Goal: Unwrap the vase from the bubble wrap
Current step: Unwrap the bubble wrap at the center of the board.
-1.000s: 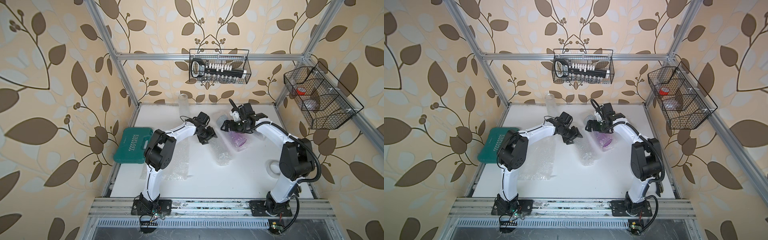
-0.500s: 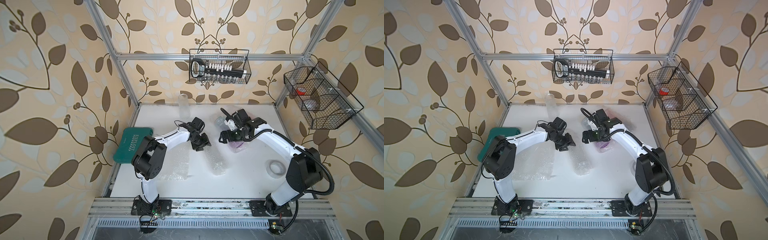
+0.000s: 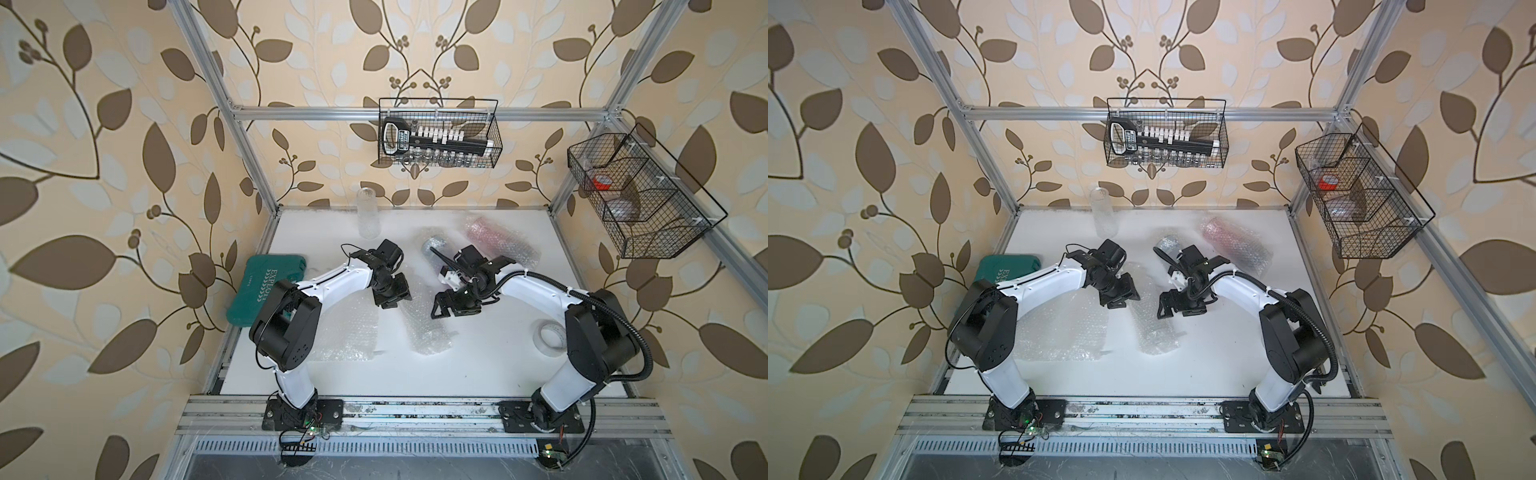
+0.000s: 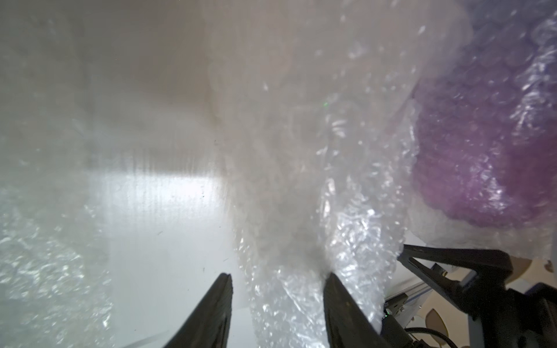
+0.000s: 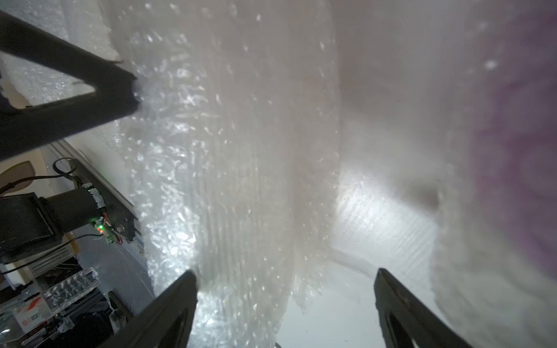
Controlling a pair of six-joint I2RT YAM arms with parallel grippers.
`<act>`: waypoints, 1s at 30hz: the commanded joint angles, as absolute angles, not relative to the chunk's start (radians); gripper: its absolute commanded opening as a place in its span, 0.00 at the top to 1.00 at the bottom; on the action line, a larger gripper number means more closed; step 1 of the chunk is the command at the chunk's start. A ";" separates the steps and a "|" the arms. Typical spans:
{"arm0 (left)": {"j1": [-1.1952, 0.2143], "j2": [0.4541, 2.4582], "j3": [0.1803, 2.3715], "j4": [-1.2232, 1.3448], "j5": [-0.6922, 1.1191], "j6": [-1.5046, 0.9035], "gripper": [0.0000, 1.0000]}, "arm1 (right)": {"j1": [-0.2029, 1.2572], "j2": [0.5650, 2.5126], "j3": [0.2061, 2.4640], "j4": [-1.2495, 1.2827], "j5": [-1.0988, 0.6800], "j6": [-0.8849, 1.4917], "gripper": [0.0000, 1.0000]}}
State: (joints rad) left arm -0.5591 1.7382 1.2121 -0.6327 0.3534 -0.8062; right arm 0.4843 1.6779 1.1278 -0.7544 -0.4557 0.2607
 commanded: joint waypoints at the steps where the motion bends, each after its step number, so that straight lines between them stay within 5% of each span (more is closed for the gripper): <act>1: -0.570 1.752 1.116 -0.804 0.297 -0.763 0.51 | 0.512 1.716 1.150 -0.744 -0.483 0.244 0.12; 14: -0.563 1.611 1.129 -0.934 0.229 -0.702 0.43 | 0.653 1.812 1.268 -0.727 -0.508 0.242 0.41; 21: -0.470 1.455 1.113 -0.931 0.348 -0.686 0.02 | 0.683 1.784 1.278 -0.680 -0.564 0.228 0.37; 30: -0.469 1.651 1.234 -0.741 0.404 -0.803 0.07 | 0.681 1.763 1.265 -0.634 -0.625 0.242 0.36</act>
